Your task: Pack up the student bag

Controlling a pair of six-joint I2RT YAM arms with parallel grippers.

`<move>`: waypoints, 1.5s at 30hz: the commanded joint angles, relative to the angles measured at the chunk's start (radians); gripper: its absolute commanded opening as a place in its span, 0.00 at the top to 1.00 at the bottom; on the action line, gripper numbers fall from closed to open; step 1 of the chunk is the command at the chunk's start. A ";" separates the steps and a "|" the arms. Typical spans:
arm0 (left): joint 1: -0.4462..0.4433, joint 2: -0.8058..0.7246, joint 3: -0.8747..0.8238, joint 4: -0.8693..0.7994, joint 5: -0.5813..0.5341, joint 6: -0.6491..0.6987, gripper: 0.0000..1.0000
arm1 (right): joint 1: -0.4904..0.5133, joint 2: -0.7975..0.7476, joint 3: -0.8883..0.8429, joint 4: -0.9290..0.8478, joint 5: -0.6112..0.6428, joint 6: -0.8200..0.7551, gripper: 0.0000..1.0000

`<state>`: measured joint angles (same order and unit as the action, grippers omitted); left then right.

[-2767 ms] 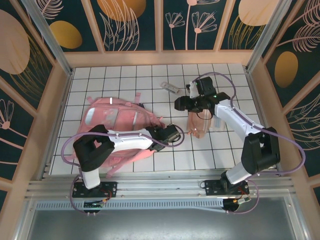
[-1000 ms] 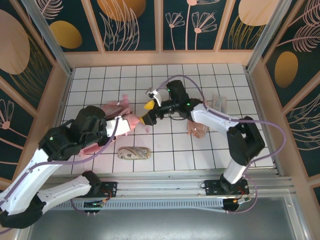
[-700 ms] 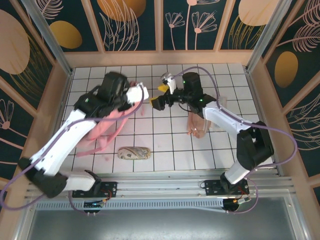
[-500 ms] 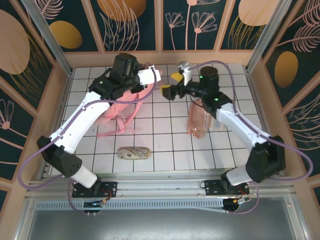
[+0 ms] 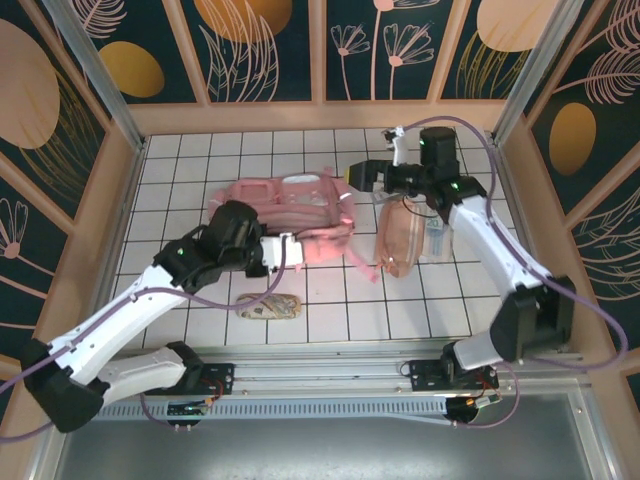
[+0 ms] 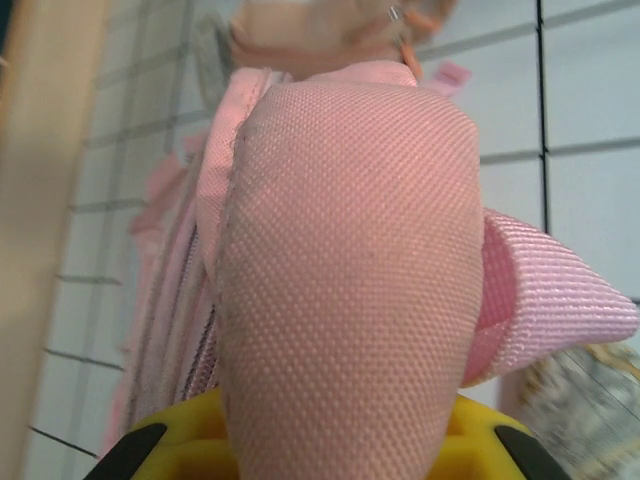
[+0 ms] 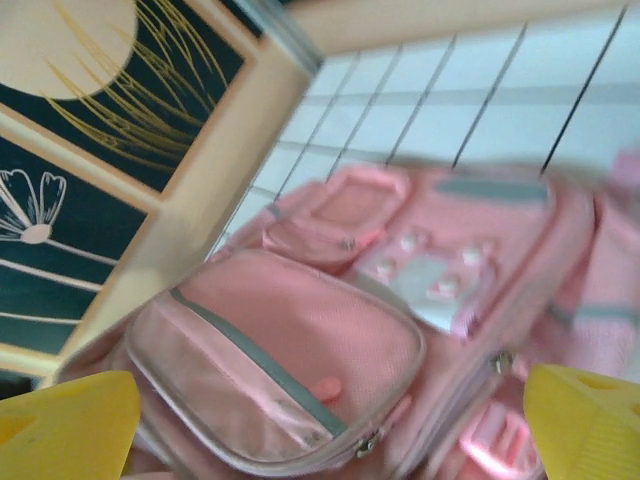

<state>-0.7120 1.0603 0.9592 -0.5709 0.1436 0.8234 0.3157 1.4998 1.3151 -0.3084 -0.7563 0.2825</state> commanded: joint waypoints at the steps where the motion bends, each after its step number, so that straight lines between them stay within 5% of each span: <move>1: 0.036 -0.023 -0.052 0.078 -0.158 -0.114 1.00 | 0.072 0.039 0.066 -0.227 -0.116 -0.002 0.04; 3: 0.036 -0.022 -0.077 0.070 -0.174 -0.117 1.00 | 0.150 -0.024 0.012 -0.183 -0.054 -0.144 0.03; 7: 0.036 -0.039 -0.150 0.086 -0.180 -0.136 0.95 | 0.169 -0.171 -0.307 0.187 -0.086 -0.248 0.06; 9: 0.036 -0.057 -0.186 0.111 -0.177 -0.167 0.53 | 0.157 -0.170 -0.393 0.304 -0.088 -0.231 0.06; 14: 0.036 -0.091 -0.226 0.091 -0.147 -0.204 0.41 | 0.155 0.041 -0.277 0.175 -0.137 -0.107 0.17; 15: 0.036 -0.095 -0.224 0.086 -0.143 -0.213 0.30 | 0.157 0.086 -0.248 0.136 -0.159 -0.090 0.24; 16: 0.036 -0.098 -0.219 0.075 -0.133 -0.223 0.02 | 0.159 0.132 -0.225 0.101 -0.170 -0.066 0.28; 24: 0.036 -0.121 -0.140 0.066 -0.186 -0.334 0.01 | 0.236 0.255 -0.254 0.151 -0.190 0.146 0.26; 31: 0.036 -0.070 -0.111 0.063 -0.230 -0.388 0.01 | 0.288 0.344 -0.184 0.187 -0.127 0.261 0.40; 41: 0.036 -0.079 -0.135 0.102 -0.266 -0.406 0.01 | 0.288 0.491 0.006 -0.045 -0.014 0.253 0.43; 42: 0.036 -0.079 -0.136 0.100 -0.260 -0.409 0.01 | 0.287 0.493 0.011 -0.041 -0.016 0.257 0.51; 45: 0.036 -0.087 -0.146 0.111 -0.227 -0.415 0.01 | 0.288 0.490 0.032 -0.010 -0.026 0.279 1.00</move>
<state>-0.6849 0.9863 0.8341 -0.4873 -0.1104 0.4358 0.6041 1.9808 1.3041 -0.3073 -0.8021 0.5415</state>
